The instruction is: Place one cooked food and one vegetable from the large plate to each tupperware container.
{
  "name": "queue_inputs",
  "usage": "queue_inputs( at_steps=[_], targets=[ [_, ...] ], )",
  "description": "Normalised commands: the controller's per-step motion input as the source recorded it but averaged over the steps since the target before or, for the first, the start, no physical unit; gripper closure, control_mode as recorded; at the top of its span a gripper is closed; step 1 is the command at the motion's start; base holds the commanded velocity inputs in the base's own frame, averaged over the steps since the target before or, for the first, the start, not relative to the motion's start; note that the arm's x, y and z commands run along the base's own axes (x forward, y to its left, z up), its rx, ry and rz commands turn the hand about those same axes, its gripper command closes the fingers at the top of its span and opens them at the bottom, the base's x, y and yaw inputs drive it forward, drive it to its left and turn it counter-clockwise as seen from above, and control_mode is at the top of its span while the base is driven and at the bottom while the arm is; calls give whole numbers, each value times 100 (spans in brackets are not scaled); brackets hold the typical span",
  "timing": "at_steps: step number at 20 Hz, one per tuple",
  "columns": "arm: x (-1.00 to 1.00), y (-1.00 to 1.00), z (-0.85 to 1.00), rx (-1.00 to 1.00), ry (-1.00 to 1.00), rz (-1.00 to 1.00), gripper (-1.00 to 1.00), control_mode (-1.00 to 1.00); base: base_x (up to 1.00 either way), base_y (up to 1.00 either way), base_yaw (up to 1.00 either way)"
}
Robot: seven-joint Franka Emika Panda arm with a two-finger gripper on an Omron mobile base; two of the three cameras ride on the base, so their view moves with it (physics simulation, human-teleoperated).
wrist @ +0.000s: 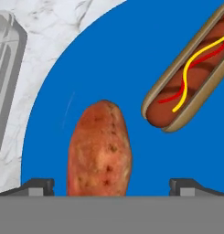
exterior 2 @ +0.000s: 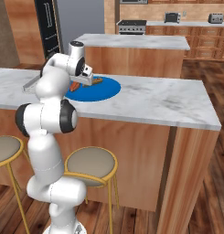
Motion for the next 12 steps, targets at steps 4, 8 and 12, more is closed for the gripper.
queue_inputs(
  at_steps=[4,8,12],
  targets=[
    [4,6,-12,0,1,0,-100,-100,0,0,0],
    [0,10,-13,0,2,0,-100,-100,0,0,0],
    [0,11,-14,0,4,0,-100,-100,0,0,0]
  ],
)
